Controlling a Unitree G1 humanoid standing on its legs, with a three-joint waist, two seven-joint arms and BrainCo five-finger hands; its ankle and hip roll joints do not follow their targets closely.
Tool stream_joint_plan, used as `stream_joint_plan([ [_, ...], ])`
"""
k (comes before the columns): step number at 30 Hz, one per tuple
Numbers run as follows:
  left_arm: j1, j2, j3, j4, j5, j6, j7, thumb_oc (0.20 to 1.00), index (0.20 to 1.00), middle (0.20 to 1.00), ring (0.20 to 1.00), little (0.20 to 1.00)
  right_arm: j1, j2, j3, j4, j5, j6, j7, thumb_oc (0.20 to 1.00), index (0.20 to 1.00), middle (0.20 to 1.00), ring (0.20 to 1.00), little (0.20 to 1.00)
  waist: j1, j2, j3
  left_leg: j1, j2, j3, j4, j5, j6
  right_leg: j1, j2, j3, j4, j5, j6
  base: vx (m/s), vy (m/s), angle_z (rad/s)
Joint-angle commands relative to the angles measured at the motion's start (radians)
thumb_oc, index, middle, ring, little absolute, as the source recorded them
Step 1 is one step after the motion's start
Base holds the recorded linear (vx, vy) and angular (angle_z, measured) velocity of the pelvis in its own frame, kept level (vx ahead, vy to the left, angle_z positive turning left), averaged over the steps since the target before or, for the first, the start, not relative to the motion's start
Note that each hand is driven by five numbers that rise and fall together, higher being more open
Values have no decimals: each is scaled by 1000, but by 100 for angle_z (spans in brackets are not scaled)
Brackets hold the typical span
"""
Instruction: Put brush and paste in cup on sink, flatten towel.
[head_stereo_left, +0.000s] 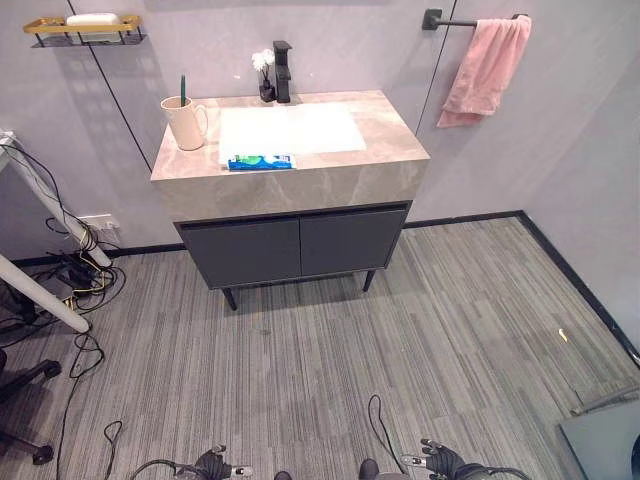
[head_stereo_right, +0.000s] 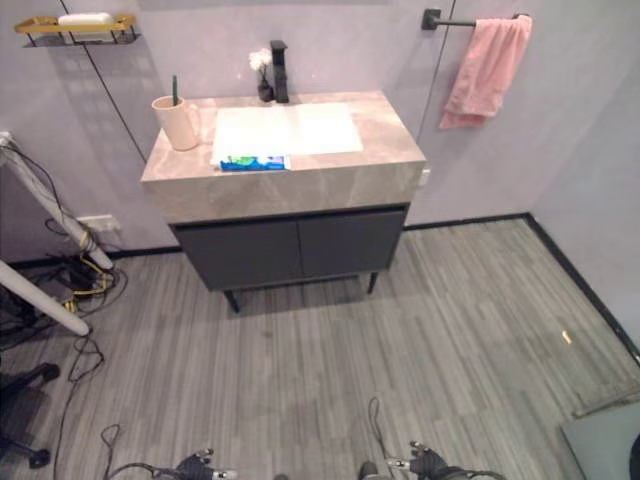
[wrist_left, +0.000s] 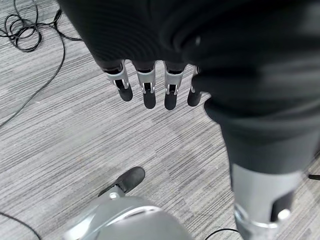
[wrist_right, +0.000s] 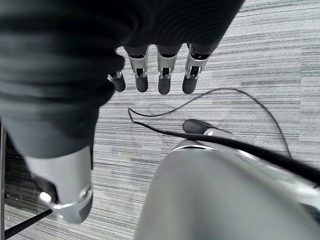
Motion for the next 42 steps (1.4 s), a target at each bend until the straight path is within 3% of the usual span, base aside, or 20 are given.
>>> stream_joint_plan([
  [1, -50, 9, 19, 2, -15, -35, -7, 1000, 1000, 1000, 1000, 1000, -27, -21, -4, 42, 20, -18, 3, 1000, 1000, 1000, 1000, 1000, 9, -28, -23, -25, -32, -42, 68, -17, -10, -47, -41, 30, 45, 106, 34, -47, -37, 3],
  [7, -76, 1, 32, 12, -57, -27, 11, 1000, 1000, 1000, 1000, 1000, -42, -29, -11, 22, 40, -25, -8, 1000, 1000, 1000, 1000, 1000, -2, -32, 20, -106, -22, -52, 221, -64, -17, -119, -42, 17, 199, 57, 24, -48, -40, 11],
  [11, -85, -7, 26, 18, -58, -26, 16, 1000, 1000, 1000, 1000, 1000, -38, -26, -13, 33, 37, -27, -13, 1000, 1000, 1000, 1000, 1000, -11, -32, 30, -128, -21, -50, 265, -89, -16, -151, -48, 29, 255, 55, 30, -26, -6, -1],
  [26, -62, -32, 37, 32, -91, -24, 12, 1000, 1000, 1000, 1000, 1000, -40, -6, 31, 65, -63, -22, -35, 1000, 1000, 1000, 1000, 1000, -4, -26, 16, -74, -26, -47, 216, -89, -6, -115, -47, 30, 218, 79, 40, 16, 6, 0],
  [34, -55, -29, 35, 16, -90, -31, 8, 1000, 1000, 1000, 1000, 1000, -61, -1, 58, 96, -122, -4, -34, 1000, 1000, 1000, 1000, 1000, 19, -25, 10, -55, -56, -57, 165, -78, 18, -86, -63, 37, 152, 118, 53, 29, 84, 0],
  [37, -54, -16, 42, 1, -104, -35, 6, 1000, 1000, 1000, 1000, 1000, -61, 0, 39, 85, -80, -4, -31, 1000, 1000, 1000, 1000, 1000, 20, -22, 18, -52, -72, -63, 151, -74, 36, -121, -78, 51, 219, 157, 68, 1, 115, 2],
  [41, -51, -2, 66, 15, -119, -30, 11, 1000, 1000, 1000, 1000, 1000, -61, 7, 24, 71, -39, -6, -31, 1000, 1000, 1000, 1000, 1000, 21, -16, 50, -20, -88, -52, 128, -76, 67, -215, -103, 77, 405, 281, 84, 9, 174, -2],
  [42, -49, 2, 76, 18, -135, -28, 8, 1000, 1000, 1000, 1000, 1000, -61, 9, 22, 64, -29, -6, -31, 1000, 1000, 1000, 1000, 1000, 20, -12, 57, -11, -85, -50, 121, -74, 71, -235, -101, 68, 441, 286, 82, 65, 166, -8],
])
